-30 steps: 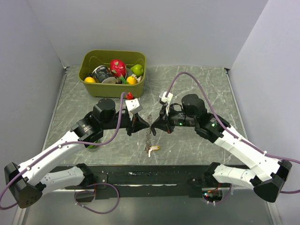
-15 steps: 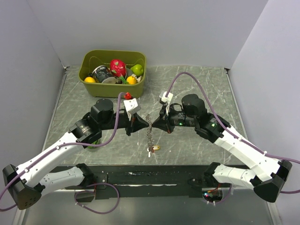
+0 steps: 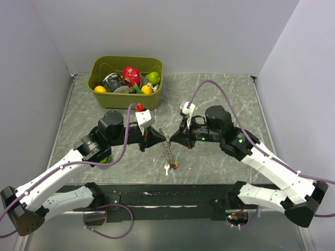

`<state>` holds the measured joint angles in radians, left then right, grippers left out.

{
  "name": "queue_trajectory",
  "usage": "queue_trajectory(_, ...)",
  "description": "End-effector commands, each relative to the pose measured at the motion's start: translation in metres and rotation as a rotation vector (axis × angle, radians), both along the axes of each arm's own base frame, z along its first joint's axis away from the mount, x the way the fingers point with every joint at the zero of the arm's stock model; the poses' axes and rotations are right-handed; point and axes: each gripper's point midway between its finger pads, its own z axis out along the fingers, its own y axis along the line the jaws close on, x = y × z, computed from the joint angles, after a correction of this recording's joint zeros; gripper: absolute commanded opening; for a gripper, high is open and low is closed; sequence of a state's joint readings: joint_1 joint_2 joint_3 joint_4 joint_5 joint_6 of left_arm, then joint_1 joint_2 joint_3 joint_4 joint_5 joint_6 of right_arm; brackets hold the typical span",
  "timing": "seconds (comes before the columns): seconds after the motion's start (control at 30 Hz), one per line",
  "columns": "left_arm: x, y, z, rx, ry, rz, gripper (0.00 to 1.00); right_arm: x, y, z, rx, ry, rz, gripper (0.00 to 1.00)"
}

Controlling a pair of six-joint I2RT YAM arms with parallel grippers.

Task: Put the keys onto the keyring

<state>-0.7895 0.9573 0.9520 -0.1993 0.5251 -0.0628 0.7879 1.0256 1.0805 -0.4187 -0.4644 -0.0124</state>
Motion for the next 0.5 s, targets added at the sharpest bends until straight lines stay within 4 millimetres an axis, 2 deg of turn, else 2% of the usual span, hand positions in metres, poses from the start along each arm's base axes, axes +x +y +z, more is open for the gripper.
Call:
queue_trajectory(0.0, -0.012, -0.001, 0.029, -0.081, -0.083, -0.050, 0.01, 0.003, -0.005, 0.023, 0.053, -0.080, -0.019, 0.00)
queue_trajectory(0.47, -0.006, -0.001, 0.025, -0.066, -0.073, -0.024, 0.01, -0.011, -0.002, 0.038, 0.069, -0.101, 0.066, 0.00)
